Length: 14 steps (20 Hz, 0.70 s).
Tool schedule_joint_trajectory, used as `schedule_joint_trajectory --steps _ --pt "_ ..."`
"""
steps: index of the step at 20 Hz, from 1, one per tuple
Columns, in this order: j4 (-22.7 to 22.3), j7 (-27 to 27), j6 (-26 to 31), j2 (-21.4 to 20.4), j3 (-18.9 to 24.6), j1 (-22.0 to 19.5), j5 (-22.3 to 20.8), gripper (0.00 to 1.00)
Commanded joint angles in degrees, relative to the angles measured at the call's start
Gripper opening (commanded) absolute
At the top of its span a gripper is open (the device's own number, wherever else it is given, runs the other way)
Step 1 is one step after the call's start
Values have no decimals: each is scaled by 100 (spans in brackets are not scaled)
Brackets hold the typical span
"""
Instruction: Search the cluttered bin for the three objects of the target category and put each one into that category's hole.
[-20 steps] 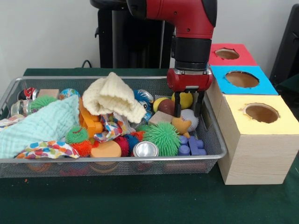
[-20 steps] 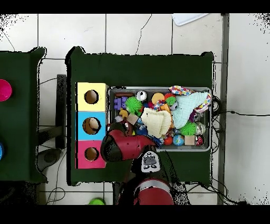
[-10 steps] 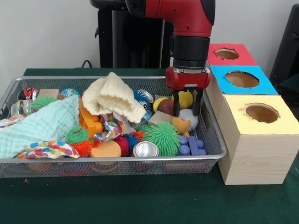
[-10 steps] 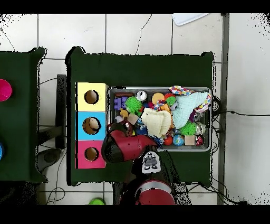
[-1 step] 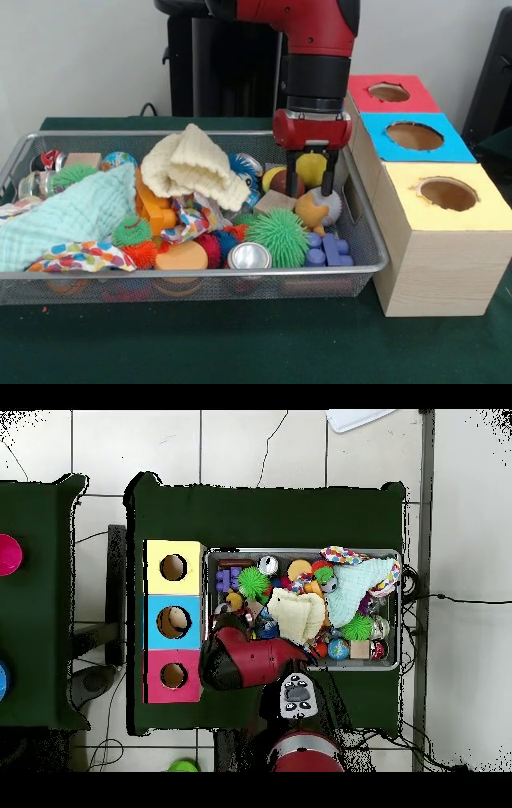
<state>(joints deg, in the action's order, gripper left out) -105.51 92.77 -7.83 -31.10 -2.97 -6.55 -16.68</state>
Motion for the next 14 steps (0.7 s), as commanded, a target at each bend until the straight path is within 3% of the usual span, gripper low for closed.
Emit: schedule_joint_trajectory --steps 1,14 --pt "307 354 686 -143 344 -195 -210 100" --pt "287 698 345 261 360 -228 -4 100"
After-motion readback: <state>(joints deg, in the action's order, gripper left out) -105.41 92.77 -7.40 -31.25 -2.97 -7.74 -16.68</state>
